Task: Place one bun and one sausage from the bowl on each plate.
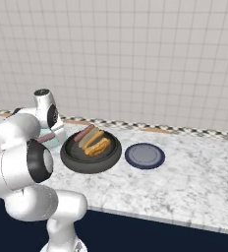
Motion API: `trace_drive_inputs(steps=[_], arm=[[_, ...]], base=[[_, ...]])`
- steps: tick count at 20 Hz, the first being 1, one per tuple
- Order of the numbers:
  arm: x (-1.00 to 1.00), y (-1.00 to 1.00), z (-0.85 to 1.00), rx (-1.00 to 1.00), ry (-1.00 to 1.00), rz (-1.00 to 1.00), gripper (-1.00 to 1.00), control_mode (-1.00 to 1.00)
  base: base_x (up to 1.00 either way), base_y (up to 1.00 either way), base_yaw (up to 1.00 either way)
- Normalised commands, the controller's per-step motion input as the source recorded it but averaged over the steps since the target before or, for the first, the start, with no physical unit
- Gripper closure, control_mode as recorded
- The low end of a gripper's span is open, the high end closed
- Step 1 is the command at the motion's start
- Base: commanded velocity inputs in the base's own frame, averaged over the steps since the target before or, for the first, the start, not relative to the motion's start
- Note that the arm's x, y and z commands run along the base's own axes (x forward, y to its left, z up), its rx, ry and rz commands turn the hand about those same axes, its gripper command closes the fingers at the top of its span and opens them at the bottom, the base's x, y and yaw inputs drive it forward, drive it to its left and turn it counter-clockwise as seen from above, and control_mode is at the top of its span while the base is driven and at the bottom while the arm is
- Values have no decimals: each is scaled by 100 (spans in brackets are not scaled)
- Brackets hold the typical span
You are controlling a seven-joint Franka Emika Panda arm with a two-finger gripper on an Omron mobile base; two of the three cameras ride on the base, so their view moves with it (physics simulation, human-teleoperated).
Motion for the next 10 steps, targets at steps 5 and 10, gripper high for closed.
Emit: trace_drive_inputs(steps=[5,10], arm=[[-34,-100,9,-6,2,1,-100,-100],[1,-100,2,-7,3,6,-100,-100]], base=[[0,0,0],[0,0,0]])
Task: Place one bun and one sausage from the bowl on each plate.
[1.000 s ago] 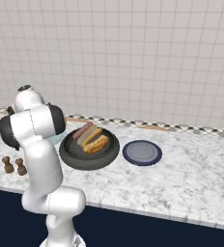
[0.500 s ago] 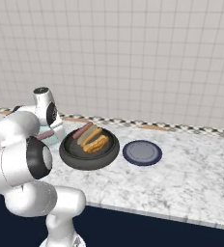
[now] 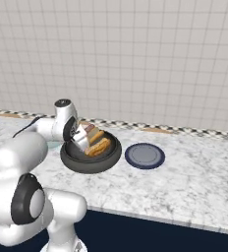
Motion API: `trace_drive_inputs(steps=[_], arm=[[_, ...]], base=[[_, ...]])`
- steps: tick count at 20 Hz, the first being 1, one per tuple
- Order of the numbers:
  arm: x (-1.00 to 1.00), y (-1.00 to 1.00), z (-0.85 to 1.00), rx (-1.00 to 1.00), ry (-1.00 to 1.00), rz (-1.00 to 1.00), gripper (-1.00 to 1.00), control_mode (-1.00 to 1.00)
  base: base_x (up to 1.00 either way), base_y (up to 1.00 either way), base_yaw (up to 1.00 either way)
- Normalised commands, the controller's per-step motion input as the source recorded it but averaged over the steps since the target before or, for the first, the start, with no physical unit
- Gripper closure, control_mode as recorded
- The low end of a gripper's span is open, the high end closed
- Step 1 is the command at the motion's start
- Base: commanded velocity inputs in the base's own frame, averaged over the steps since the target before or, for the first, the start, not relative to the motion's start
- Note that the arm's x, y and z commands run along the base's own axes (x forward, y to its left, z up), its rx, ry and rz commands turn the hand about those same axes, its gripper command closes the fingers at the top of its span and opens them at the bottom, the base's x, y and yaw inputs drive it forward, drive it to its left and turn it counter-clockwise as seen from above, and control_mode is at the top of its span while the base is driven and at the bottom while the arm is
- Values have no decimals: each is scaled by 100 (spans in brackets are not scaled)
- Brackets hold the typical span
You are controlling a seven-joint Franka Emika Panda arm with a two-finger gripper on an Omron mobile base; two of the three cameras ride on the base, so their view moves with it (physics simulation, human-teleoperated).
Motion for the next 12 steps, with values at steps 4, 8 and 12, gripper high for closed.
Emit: trace_drive_inputs(steps=[4,8,12], arm=[[2,-99,-3,-1,0,10,-100,-100],[20,-69,-3,0,0,11,-100,-100],[42,-9,-23,0,5,10,-100,-100]], base=[[0,0,0],[0,0,0],[0,0,0]])
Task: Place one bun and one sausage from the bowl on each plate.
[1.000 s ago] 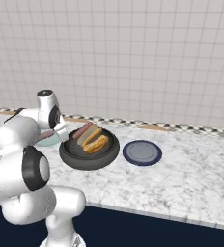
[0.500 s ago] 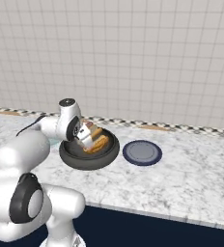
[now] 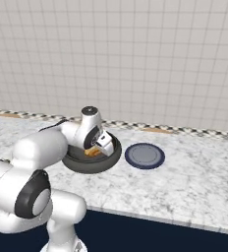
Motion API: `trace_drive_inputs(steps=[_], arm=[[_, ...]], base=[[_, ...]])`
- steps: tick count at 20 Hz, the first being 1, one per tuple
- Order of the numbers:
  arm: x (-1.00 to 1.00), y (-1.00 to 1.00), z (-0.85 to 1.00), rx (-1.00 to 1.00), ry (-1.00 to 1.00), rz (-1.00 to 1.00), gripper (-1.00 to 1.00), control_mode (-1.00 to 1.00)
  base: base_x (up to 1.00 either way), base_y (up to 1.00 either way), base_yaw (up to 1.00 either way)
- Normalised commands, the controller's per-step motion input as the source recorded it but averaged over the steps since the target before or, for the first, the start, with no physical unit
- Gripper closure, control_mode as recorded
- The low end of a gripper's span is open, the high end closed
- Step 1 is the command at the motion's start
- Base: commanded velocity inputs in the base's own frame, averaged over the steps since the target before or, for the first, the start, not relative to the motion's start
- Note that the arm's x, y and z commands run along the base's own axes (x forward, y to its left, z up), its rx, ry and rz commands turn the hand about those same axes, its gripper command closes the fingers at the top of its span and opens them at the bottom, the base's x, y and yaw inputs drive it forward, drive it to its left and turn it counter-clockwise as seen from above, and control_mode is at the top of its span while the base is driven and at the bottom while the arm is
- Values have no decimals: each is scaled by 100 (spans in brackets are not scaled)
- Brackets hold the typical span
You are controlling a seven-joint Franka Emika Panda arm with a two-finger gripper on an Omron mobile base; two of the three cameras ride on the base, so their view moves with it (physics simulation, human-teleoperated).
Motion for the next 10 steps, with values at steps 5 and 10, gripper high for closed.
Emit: trace_drive_inputs(steps=[5,10], arm=[[30,13,-27,0,8,6,-100,-100],[5,14,-19,0,5,3,100,-100]], base=[[0,0,0],[0,0,0]])
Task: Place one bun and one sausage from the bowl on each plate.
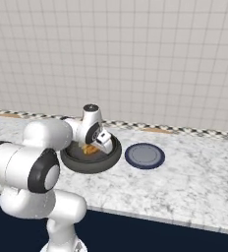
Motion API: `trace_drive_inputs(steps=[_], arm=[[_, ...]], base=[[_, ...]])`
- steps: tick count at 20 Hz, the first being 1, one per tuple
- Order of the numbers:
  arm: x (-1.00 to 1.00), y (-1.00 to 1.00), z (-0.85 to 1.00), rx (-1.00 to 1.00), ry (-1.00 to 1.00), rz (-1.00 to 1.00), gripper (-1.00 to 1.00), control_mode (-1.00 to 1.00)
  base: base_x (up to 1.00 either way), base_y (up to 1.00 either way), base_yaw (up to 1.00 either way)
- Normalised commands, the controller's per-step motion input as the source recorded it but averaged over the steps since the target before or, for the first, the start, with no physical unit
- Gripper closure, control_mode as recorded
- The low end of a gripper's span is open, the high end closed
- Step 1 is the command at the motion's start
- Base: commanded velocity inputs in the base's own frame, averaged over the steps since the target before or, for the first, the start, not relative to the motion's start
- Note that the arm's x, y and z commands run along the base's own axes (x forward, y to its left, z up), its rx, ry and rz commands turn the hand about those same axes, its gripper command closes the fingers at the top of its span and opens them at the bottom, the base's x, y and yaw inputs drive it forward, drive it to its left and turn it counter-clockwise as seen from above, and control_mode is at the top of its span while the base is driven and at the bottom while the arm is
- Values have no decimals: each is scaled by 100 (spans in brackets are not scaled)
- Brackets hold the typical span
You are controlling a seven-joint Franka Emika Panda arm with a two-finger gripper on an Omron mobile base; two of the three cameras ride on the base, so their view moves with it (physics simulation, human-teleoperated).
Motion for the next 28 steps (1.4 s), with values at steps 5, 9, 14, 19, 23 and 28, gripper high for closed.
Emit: trace_drive_inputs(steps=[5,9,14,19,23,28], arm=[[-55,0,65,0,-16,0,100,-100],[-50,30,89,0,-14,1,100,-100],[-6,99,46,0,0,9,100,-100],[14,100,37,0,0,12,100,-100],[57,86,2,0,3,11,100,-100],[53,80,-44,0,10,9,100,-100]], base=[[0,0,0],[0,0,0],[0,0,0],[0,0,0],[0,0,0],[0,0,0]])
